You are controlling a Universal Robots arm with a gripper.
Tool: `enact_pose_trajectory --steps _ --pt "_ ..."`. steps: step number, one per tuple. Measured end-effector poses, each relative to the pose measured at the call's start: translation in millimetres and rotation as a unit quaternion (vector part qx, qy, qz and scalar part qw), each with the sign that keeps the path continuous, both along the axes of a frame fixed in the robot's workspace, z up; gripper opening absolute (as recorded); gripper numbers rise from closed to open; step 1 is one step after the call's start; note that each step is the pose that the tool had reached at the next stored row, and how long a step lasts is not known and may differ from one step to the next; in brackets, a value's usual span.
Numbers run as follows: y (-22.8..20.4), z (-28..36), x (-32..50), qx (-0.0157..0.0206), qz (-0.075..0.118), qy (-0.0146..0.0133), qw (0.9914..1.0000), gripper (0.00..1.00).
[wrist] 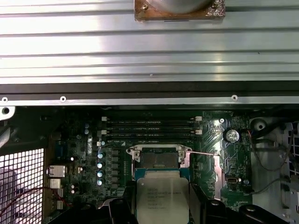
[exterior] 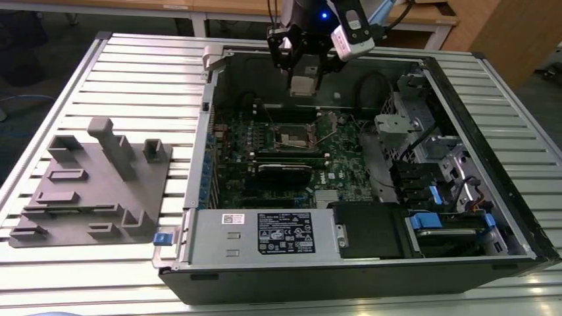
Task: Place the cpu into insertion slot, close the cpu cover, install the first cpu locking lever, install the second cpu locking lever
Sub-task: 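Place the cpu into insertion slot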
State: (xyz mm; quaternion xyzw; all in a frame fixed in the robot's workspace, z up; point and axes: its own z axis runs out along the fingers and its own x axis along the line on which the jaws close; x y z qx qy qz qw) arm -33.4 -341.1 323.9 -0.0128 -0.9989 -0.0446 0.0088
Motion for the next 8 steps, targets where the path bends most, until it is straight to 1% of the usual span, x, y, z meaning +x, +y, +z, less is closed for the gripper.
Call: enact_pose_trajectory --steps 4,8 --pt "0.0 -1.7 0.0 0.0001 0.0 -0.0001 1.0 0.54" --pt "0.0 -5.2 0.0 0.0001 0.0 0.0 1.0 0.54"
